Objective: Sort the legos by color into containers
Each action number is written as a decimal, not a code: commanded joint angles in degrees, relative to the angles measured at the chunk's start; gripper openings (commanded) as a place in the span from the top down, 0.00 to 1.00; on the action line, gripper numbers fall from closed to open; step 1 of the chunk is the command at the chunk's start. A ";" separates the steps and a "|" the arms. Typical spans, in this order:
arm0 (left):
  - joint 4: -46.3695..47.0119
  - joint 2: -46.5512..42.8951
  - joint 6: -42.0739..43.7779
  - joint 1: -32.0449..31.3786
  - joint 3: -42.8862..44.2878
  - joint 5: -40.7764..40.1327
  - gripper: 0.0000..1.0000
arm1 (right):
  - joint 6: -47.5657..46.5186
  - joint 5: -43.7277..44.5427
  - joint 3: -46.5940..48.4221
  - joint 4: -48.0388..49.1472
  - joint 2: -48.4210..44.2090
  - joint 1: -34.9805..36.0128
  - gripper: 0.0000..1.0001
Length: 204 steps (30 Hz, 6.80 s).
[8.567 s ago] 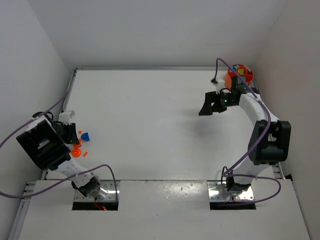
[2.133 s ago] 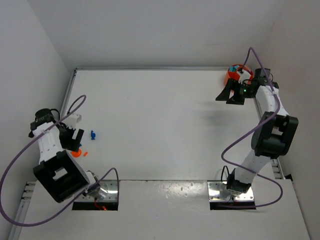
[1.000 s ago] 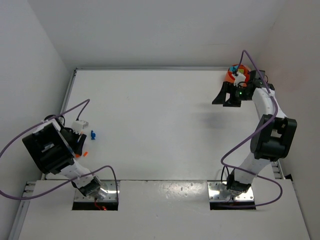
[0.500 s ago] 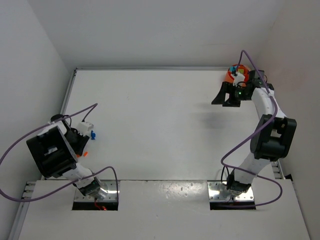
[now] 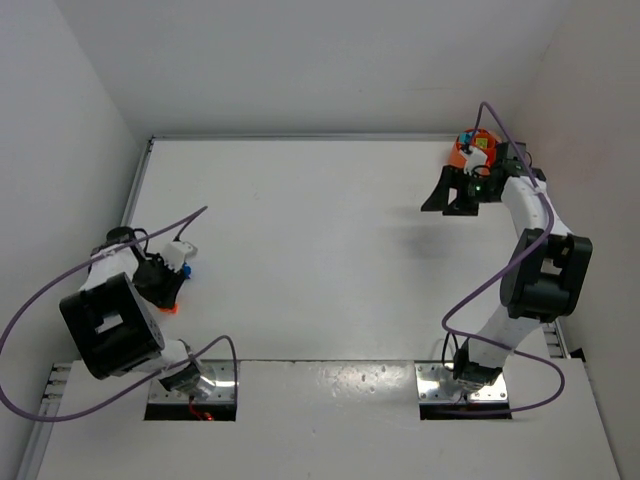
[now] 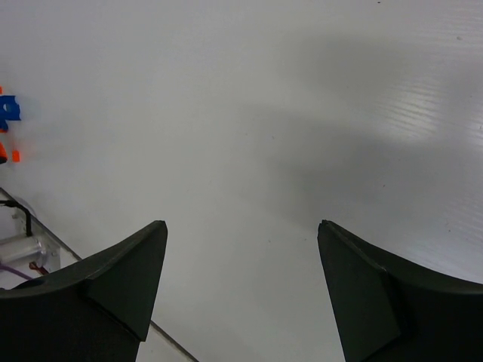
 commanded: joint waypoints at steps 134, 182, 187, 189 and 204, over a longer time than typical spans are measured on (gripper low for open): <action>15.72 -5.56 -52.75 -48.17 26.24 3.00 0.01 | 42.62 35.16 42.44 17.09 32.66 -7.75 0.82; -2.29 -12.06 -24.98 -6.77 9.19 -6.85 0.33 | -8.79 3.86 -4.58 0.57 -6.01 1.13 0.38; -1.16 -13.12 -21.81 -6.77 3.31 -5.62 0.36 | -10.10 9.92 -6.24 -0.40 -5.48 1.66 0.38; -0.62 -13.82 -21.29 -6.77 1.81 -5.62 0.37 | -10.72 12.82 -8.70 0.22 -6.54 1.66 0.38; -3.89 -19.97 -25.66 -6.24 15.42 6.78 0.00 | -19.59 17.32 -11.60 7.86 -15.84 2.18 0.24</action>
